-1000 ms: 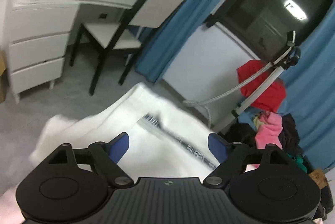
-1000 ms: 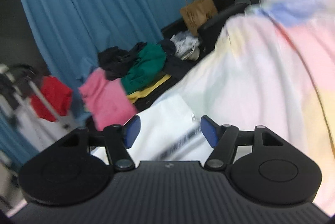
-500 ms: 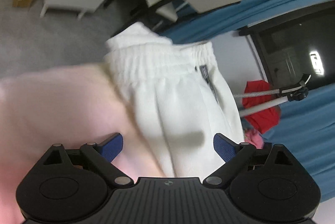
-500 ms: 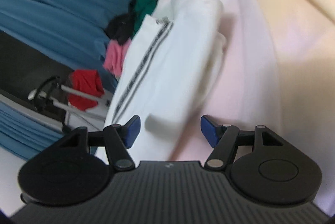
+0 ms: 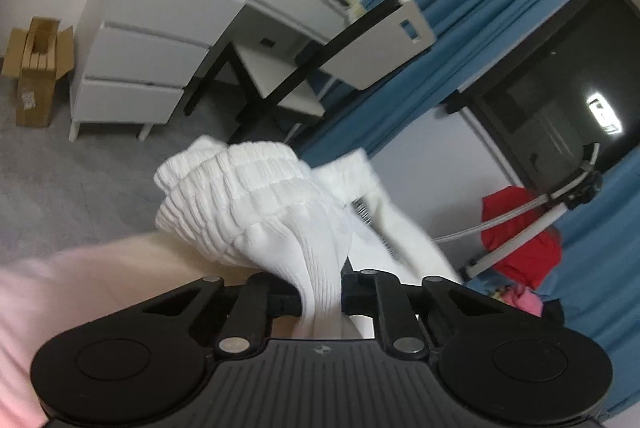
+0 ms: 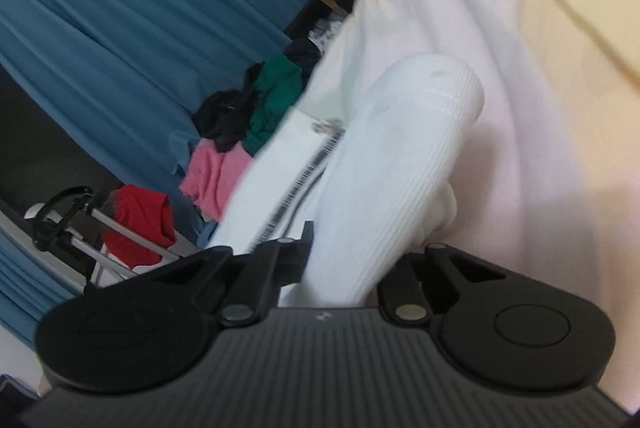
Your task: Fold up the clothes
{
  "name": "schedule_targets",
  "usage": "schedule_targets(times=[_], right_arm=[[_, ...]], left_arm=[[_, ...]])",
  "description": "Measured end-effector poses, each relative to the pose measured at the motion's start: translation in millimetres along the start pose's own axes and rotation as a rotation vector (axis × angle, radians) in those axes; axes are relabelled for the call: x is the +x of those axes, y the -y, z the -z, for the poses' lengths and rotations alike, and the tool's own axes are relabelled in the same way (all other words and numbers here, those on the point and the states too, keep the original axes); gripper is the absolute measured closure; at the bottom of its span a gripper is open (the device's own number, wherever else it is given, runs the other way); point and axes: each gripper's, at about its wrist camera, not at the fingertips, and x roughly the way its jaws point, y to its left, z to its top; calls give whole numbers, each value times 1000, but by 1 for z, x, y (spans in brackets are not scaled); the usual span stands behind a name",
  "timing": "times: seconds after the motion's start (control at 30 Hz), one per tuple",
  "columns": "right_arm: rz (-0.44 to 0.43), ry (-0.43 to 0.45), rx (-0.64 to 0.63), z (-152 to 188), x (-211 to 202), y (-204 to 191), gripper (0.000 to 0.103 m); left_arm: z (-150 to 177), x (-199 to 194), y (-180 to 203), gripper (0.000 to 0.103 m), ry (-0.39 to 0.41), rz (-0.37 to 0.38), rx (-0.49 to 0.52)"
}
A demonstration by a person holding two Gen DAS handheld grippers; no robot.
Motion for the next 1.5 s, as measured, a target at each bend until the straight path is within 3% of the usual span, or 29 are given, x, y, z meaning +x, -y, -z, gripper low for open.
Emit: schedule_targets(times=[0.13,0.3,0.47,0.57,0.7,0.9,1.13,1.3,1.37,1.5], right_arm=[[-35,-2,12,-9,-39,-2,90],[-3,-2,26,-11,-99,12,90],[22,-12,138,-16,-166,47,90],[54,2,124,-7,-194,74,90],[139,-95,74,2,-197,113,90],[126,-105,62,5,-194,119,90],[104,-108,62,7,-199,129,90],[103,-92,53,5,-195,123,90],[104,-88,42,6,-194,123,90],[110,-79,-1,6,-194,120,90]], left_arm=[[-14,-43,17,92,5,45,46],[-28,-110,12,92,-8,55,48],[-31,-171,-22,92,-72,32,67],[-17,-190,-52,92,-132,-3,99],[2,-212,-92,91,-204,-45,129],[22,-223,-123,78,-213,-39,109],[60,-262,-85,43,-239,-117,481],[101,-294,-41,31,-178,-126,612],[123,-305,-23,23,-152,-63,657],[177,-304,21,22,-135,60,818]])
